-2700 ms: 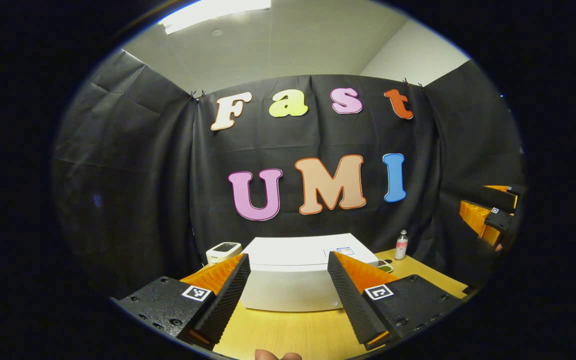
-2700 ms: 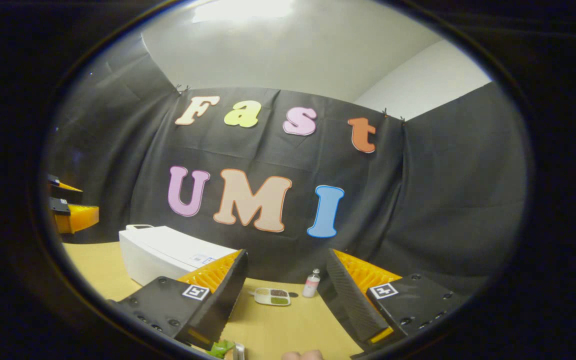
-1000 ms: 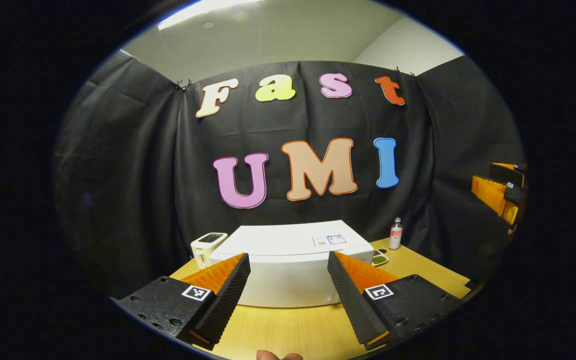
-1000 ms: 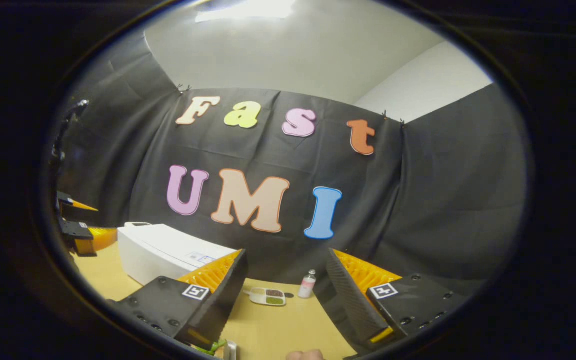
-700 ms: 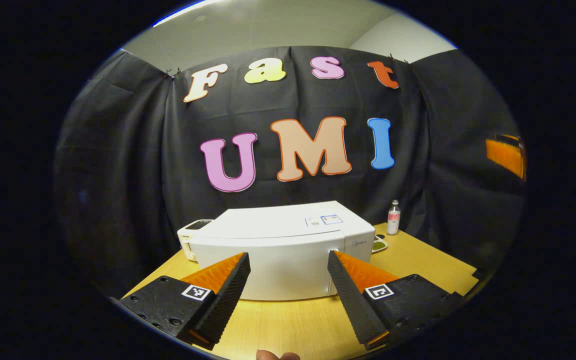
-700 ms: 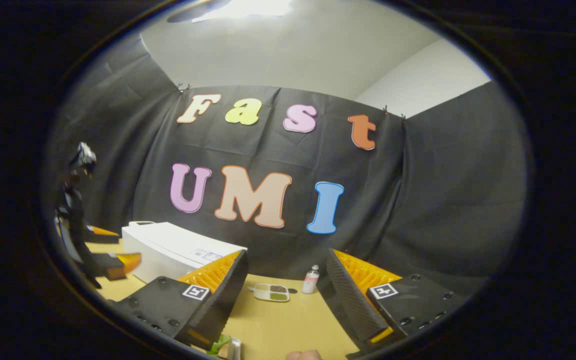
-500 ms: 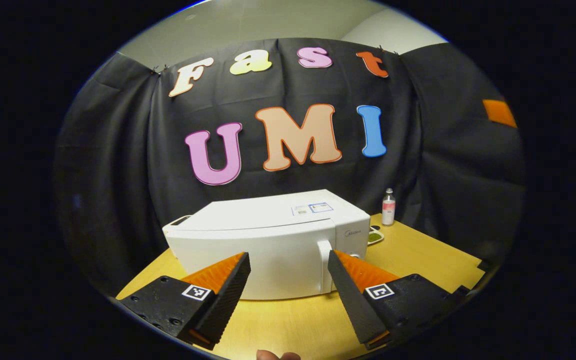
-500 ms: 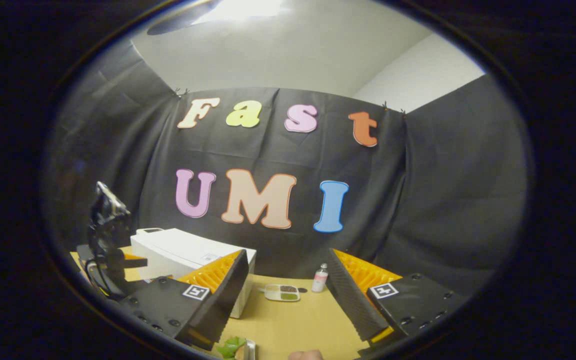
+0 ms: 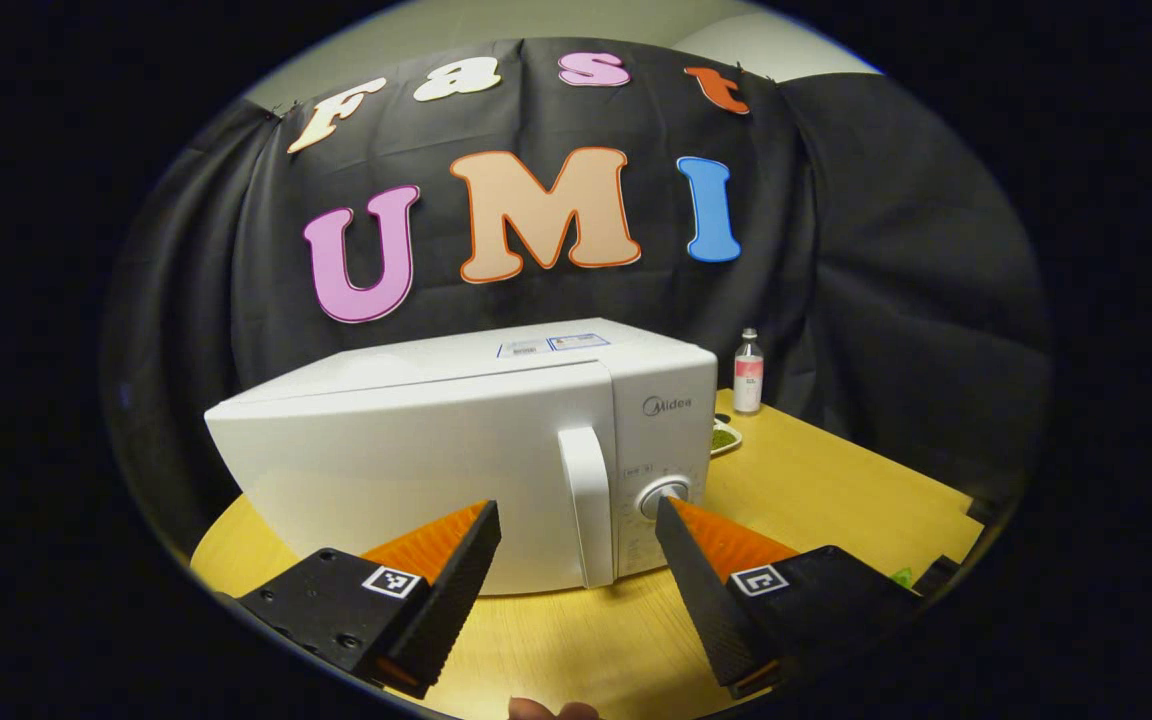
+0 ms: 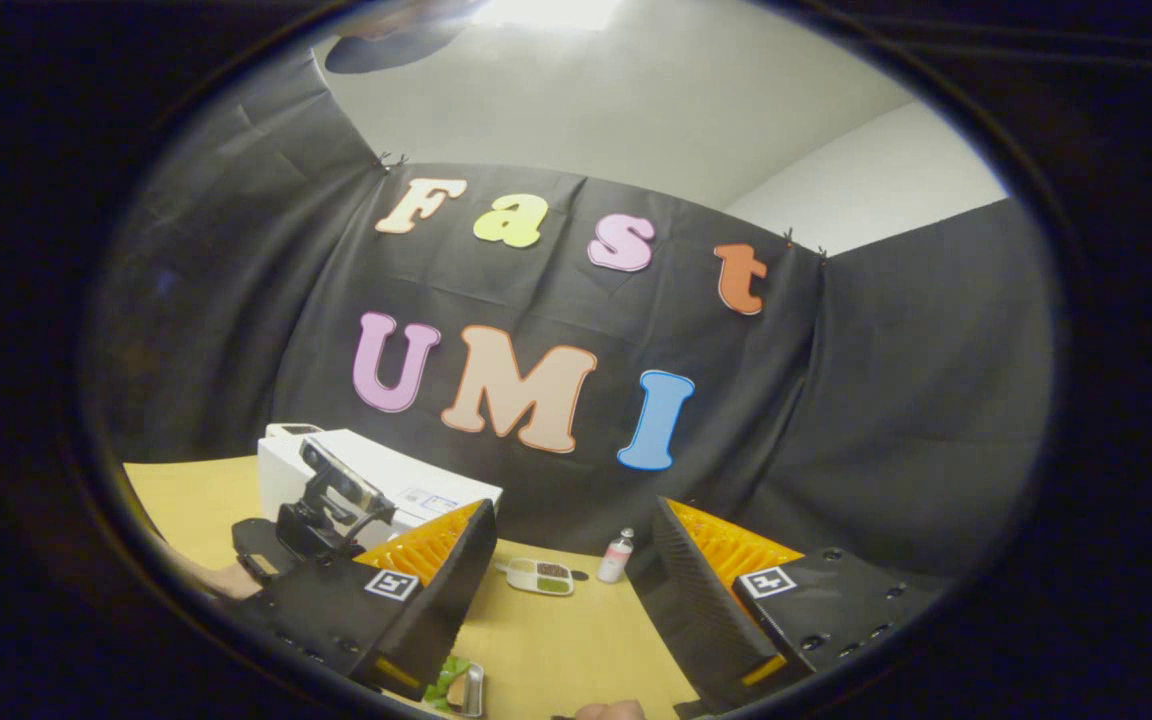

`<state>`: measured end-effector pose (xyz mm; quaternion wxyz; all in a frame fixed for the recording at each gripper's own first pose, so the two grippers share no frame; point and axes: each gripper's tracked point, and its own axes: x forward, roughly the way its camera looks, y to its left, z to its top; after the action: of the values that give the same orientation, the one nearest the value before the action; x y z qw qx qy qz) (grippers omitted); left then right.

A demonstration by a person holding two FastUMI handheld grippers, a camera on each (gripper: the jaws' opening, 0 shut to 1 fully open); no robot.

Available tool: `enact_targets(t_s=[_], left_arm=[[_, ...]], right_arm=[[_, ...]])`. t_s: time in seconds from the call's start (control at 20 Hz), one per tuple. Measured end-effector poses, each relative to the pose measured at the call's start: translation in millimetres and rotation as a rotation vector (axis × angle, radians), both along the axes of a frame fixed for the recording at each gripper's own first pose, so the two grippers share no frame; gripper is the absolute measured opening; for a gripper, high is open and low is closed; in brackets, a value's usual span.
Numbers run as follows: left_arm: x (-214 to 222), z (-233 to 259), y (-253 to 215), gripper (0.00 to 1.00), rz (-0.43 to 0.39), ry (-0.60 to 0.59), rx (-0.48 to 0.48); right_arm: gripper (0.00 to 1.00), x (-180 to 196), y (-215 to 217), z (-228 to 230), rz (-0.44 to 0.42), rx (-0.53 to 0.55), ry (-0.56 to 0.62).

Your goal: Open the microwave oven with the left hand, put the food in, and close the microwave oven.

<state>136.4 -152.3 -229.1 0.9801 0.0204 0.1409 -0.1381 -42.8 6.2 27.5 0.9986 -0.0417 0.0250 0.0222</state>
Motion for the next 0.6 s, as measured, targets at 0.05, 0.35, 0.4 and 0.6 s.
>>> enact_targets(t_s=[0.05,0.35,0.4,0.6], left_arm=[[4,-9,-3,0.96,0.0,0.009,0.009],[18,-33,-11,0.96,0.006,0.051,0.011],[19,-33,-9,0.9,0.02,0.051,0.019],[33,-50,-12,0.55,0.028,0.082,0.049]], right_arm=[[0.97,-1,5,0,0.012,0.005,0.006],[0.97,5,5,-7,0.031,0.003,0.032],[0.97,5,5,-9,0.039,-0.019,0.035],[1.0,9,-5,-8,0.032,-0.003,0.041]])
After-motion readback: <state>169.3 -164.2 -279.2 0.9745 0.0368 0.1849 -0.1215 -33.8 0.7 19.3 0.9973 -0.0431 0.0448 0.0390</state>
